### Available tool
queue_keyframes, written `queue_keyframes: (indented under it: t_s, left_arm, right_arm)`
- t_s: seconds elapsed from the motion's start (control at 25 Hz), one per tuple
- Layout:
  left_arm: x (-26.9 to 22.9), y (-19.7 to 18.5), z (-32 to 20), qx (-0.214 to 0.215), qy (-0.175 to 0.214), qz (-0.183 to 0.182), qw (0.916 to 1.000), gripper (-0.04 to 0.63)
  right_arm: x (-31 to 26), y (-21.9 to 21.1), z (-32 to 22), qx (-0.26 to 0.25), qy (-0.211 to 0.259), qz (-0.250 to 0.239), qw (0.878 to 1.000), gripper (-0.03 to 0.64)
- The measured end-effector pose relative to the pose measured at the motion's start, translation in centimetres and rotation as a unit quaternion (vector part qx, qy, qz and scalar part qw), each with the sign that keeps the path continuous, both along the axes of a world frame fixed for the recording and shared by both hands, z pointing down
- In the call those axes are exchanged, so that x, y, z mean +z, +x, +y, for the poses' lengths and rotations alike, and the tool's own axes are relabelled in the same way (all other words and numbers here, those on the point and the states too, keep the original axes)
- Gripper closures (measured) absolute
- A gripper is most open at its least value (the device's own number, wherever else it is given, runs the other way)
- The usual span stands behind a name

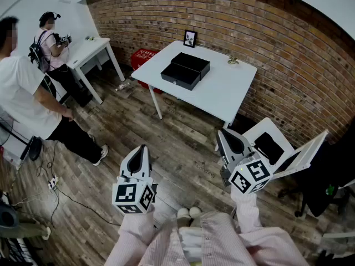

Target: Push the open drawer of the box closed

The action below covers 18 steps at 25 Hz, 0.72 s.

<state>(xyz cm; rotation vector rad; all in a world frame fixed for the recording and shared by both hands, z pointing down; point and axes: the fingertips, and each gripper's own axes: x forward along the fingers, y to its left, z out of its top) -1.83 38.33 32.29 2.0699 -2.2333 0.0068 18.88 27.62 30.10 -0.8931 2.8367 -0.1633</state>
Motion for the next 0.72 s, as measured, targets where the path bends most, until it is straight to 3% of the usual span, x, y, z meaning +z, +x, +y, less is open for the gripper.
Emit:
queue_keyframes:
  t_s: [0.48, 0.72]
  left_arm:
    - [0.5, 1.8, -1.3, 0.001, -0.002, 0.017, 0.9998, 0.598]
    - [0.9, 2.6, -2.3, -0.001, -0.006, 0.026, 0.9996, 0.504]
  right_arm:
    - [0.8, 1.0, -1.0, -0.007, -0.001, 0.003, 1.000, 0.614]
    - [1.0, 1.4, -2.0, -0.013, -0.003, 0.005, 1.000, 0.614]
